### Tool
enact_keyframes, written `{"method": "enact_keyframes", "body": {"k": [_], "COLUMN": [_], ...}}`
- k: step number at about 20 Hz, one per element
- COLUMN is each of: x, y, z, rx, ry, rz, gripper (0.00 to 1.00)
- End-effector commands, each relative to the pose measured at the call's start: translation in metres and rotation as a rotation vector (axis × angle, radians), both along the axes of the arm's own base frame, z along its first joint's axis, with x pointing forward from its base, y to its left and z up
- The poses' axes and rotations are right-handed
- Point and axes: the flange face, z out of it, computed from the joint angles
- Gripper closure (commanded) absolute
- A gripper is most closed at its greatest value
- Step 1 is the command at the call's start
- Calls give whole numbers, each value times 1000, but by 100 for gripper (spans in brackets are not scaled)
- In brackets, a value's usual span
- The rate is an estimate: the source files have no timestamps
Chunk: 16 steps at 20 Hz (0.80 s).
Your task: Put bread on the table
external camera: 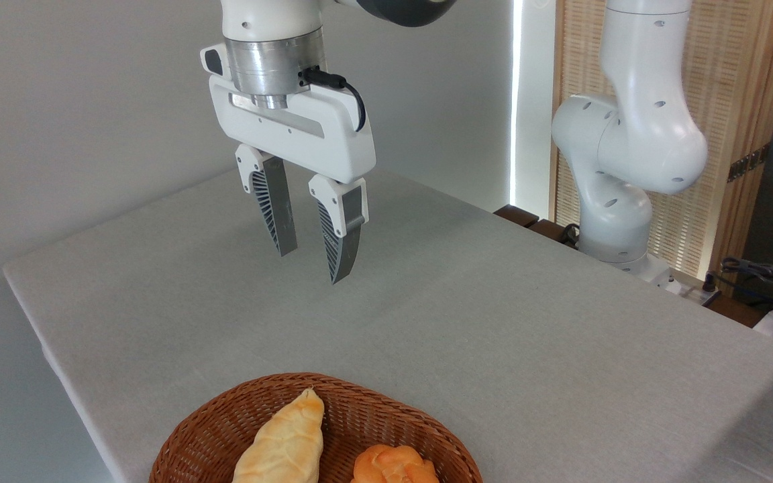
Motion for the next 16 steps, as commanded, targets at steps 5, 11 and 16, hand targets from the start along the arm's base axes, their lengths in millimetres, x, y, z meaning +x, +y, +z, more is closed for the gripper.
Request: {"method": "enact_keyframes", "body": {"k": [5,11,16], "x": [2,2,1], "y": [1,2,1], "z": [3,3,2], "rx": [-8,-6,-6], "ry": [7,7,18], "rz": [-16,-15,-21], "gripper": [0,0,0]}}
